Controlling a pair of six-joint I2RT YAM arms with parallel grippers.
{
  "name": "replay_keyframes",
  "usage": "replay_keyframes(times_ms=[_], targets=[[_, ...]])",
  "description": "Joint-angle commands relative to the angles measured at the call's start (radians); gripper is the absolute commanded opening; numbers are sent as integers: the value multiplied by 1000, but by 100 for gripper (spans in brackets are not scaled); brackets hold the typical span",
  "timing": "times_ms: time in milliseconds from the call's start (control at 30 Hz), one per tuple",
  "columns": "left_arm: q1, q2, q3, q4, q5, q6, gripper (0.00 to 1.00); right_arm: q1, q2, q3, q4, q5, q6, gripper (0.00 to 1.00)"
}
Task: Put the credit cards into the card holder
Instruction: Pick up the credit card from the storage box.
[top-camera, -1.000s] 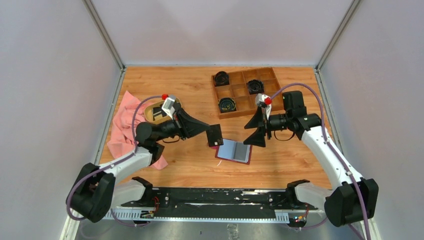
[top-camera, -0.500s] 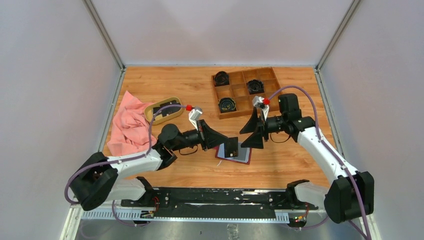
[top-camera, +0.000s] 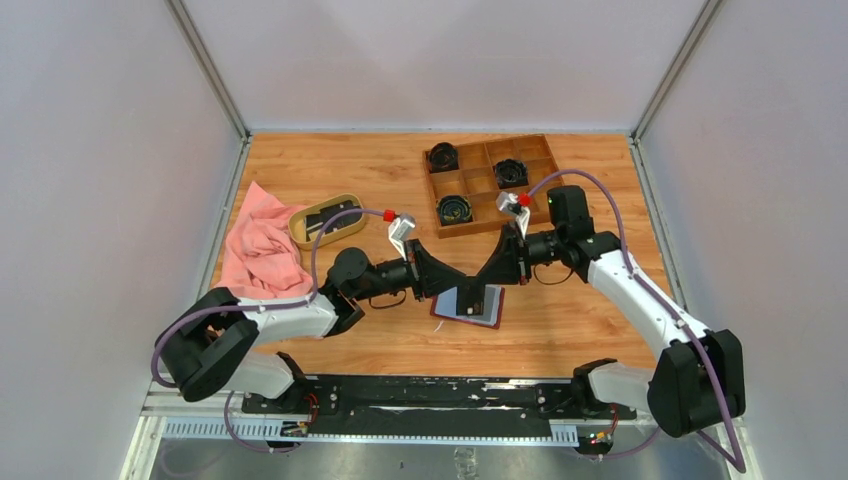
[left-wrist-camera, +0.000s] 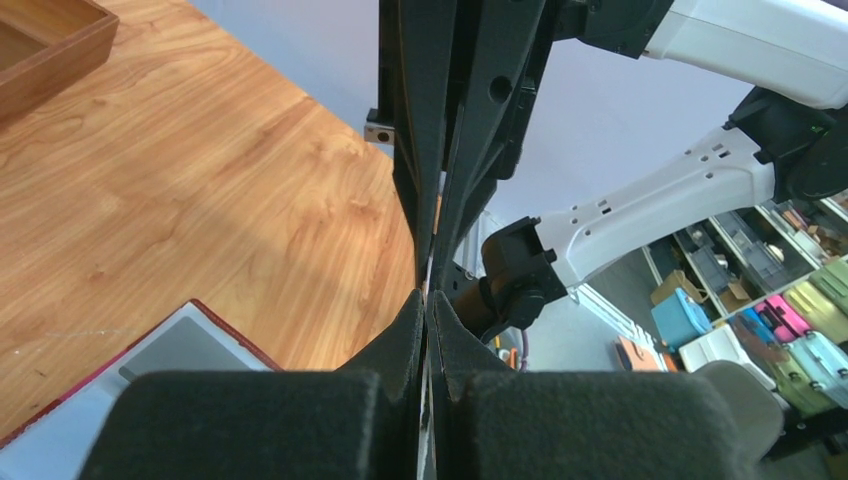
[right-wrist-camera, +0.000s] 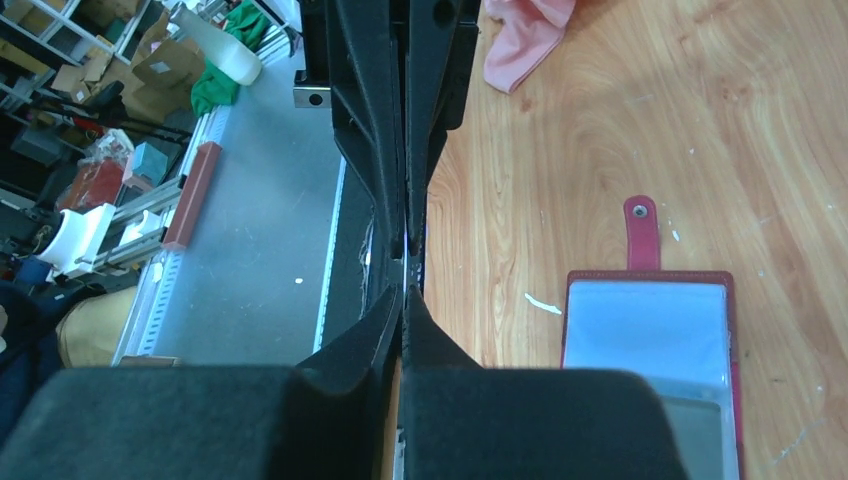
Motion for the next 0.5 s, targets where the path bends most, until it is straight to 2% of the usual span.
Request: replay_keyframes(times_ms=[0, 133, 167, 200, 233, 267, 467], targets=[[-10, 0, -1, 58, -18, 6, 0, 23, 16, 4, 6, -65, 6, 0], [-9, -33, -39, 79, -30, 15, 1, 18, 16, 8, 6, -74, 6, 0], [-8, -44, -56, 95, -31, 19, 15, 14, 16, 8, 7, -75, 6, 0], [-8, -59, -73, 112, -33, 22, 72, 9, 14, 10, 7, -77, 6, 0], [-8, -67, -93, 126, -33, 21, 96, 2, 15, 11, 7, -85, 8, 0], [-8, -77, -111, 141, -32, 20, 100, -8, 13, 12, 9, -92, 11, 0], [-8, -111, -203, 194, -75, -25, 100, -71, 2, 4, 65, -129, 88, 0]])
